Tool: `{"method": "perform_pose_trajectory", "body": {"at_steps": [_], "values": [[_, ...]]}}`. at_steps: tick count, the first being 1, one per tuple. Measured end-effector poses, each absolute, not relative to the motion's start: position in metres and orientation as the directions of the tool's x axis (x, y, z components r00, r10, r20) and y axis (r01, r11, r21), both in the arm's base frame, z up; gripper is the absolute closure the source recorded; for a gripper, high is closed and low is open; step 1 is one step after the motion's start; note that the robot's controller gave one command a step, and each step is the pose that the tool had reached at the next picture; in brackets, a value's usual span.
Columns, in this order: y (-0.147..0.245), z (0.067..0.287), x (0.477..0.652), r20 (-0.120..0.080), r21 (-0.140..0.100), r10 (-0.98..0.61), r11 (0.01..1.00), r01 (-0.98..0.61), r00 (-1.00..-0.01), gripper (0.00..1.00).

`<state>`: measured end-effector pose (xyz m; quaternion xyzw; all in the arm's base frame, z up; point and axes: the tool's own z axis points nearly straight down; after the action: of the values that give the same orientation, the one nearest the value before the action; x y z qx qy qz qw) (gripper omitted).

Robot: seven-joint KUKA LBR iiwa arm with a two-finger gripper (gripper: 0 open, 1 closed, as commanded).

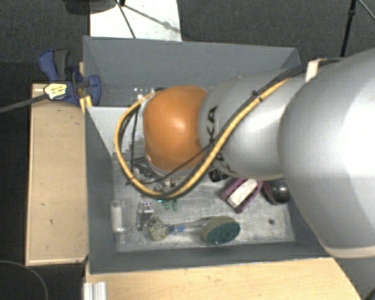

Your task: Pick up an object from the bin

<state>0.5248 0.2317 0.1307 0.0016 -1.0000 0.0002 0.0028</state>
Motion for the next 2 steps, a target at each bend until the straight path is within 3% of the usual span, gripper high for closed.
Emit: {"method": "perform_pose_trajectory", "body": {"at_steps": [1, 2], "values": [[0.164, 0.103, 0.484, 0.003, -0.001, -0.363, 0.932, -0.363, -0.932, 0.00], [0.146, 0.071, 0.491, -0.007, 0.000, -0.423, 0.906, -0.423, -0.906, 0.00]]}}
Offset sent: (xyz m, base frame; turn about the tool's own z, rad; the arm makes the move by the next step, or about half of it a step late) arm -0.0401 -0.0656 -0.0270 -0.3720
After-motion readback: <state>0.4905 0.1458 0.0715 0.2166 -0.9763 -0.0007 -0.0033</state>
